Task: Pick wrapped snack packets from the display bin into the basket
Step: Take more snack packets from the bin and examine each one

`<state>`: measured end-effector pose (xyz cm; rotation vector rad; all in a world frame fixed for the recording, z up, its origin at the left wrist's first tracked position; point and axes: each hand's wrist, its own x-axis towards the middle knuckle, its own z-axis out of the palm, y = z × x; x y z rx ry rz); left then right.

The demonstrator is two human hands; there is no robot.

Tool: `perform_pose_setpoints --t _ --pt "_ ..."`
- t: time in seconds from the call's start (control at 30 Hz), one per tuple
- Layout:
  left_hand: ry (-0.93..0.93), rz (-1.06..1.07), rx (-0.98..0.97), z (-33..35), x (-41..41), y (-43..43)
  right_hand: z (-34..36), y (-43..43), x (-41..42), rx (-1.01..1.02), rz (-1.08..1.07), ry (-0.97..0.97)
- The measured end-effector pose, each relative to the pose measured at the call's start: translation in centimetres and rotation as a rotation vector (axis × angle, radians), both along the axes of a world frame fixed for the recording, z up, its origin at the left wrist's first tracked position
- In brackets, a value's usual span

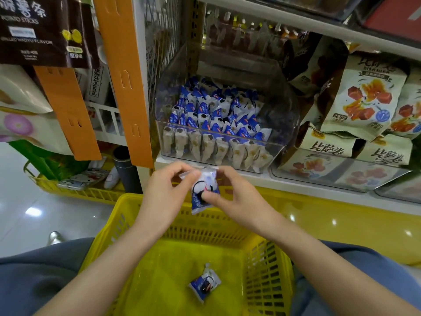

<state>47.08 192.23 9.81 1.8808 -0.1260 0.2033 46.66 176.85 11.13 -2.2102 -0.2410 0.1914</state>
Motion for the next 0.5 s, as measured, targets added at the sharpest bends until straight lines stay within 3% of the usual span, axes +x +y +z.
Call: perform_pose_setpoints --t 0.1,0.2,0.4,0.5 --pt "-0.021 -0.052 0.089 -0.07 -0.51 -0.35 0.28 0.00 0.11 0.084 -0.074 -0.092" --pt "0.014 -0.066 0.051 -0.17 -0.59 -0.55 0.44 -0.11 0.24 0.076 -0.059 -0.104" --pt "0.107 -0.129 0.030 -0.47 -0.22 -0.54 0.55 -0.48 -0.11 -0.268 0.053 -0.384" --pt "0.131 -0.141 -0.013 -0.44 0.08 -0.45 0.41 -0.42 -0.32 -0.287 0.044 -0.463"
